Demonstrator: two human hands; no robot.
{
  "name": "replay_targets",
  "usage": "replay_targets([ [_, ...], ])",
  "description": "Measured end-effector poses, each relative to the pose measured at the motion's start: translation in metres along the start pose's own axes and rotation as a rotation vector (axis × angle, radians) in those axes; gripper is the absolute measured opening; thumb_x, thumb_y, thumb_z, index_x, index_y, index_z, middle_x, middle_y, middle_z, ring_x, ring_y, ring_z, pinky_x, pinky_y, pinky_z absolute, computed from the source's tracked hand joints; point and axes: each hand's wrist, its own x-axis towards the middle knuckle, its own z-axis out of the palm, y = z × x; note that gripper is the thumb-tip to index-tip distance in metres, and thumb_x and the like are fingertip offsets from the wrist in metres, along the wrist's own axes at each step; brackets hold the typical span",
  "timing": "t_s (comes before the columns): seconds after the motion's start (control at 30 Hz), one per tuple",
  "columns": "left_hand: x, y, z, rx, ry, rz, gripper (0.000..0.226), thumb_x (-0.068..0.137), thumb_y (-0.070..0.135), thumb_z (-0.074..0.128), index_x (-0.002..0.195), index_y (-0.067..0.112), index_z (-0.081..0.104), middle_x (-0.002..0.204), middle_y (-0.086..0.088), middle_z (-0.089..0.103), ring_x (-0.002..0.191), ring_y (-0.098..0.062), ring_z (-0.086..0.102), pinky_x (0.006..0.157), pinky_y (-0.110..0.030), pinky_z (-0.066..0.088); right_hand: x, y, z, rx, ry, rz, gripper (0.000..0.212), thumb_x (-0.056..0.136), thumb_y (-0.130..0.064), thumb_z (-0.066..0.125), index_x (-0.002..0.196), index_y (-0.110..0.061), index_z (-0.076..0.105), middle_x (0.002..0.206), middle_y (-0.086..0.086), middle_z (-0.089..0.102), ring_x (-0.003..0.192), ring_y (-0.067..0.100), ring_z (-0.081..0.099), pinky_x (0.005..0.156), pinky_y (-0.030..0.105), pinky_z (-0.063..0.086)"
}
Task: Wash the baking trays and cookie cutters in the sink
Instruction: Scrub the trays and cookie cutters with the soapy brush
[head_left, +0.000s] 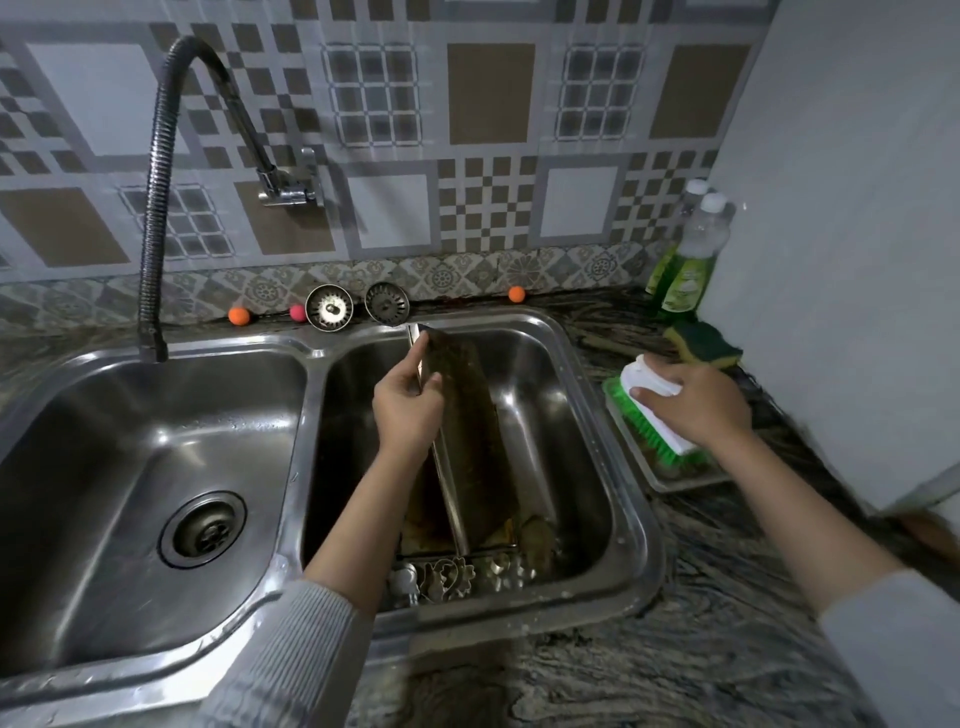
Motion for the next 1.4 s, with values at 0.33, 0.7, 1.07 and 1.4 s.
replay_targets([
  [0.33,-0.025,0.004,0.035,0.021,-0.022,0.067,0.051,0.090,-0.006,0.052,0.133,0.021,0.054,0.103,0.006,0.066,0.038,0.008,0.042,0.042,-0.005,0.034,-0.003,0.034,0.031,-0.018,-0.078,0.058,0.052,0.087,-0.044,0.061,0.137,-0.032,0.049,0.130,0.008,0.058,0.115,0.031,0.055,0.077,0.035,0.048],
  [0.7,-0.032,0.006,0.051,-0.013,0.069,0.062,0.050,0.090,-0.005,0.055,0.133,0.020,0.055,0.098,0.024,0.060,0.063,0.012,0.055,0.065,-0.002,0.045,-0.016,0.019,0.036,-0.181,0.100,-0.171,0.050,0.085,-0.039,0.064,0.129,-0.017,0.058,0.124,0.012,0.041,0.114,0.033,0.039,0.089,0.041,0.044],
  [1.07,-0.017,0.017,0.045,-0.171,0.163,0.017,0.051,0.087,-0.004,0.060,0.134,0.017,0.053,0.122,-0.005,0.065,0.107,-0.012,0.063,0.099,-0.033,0.049,-0.092,-0.070,0.095,0.519,-0.183,-0.624,0.052,0.084,-0.045,0.061,0.133,-0.032,0.051,0.105,-0.001,0.063,0.092,0.014,0.064,0.074,0.034,0.057],
  [1.4,0.013,0.008,-0.037,-0.169,0.051,0.027,0.055,0.092,0.009,0.059,0.143,0.013,0.040,0.133,-0.003,0.057,0.119,-0.012,0.056,0.099,-0.029,0.048,-0.086,-0.141,0.118,0.782,-0.084,-0.297,0.034,0.089,-0.007,0.060,0.123,-0.008,0.061,0.115,0.001,0.068,0.083,-0.016,0.060,0.074,0.003,0.045],
])
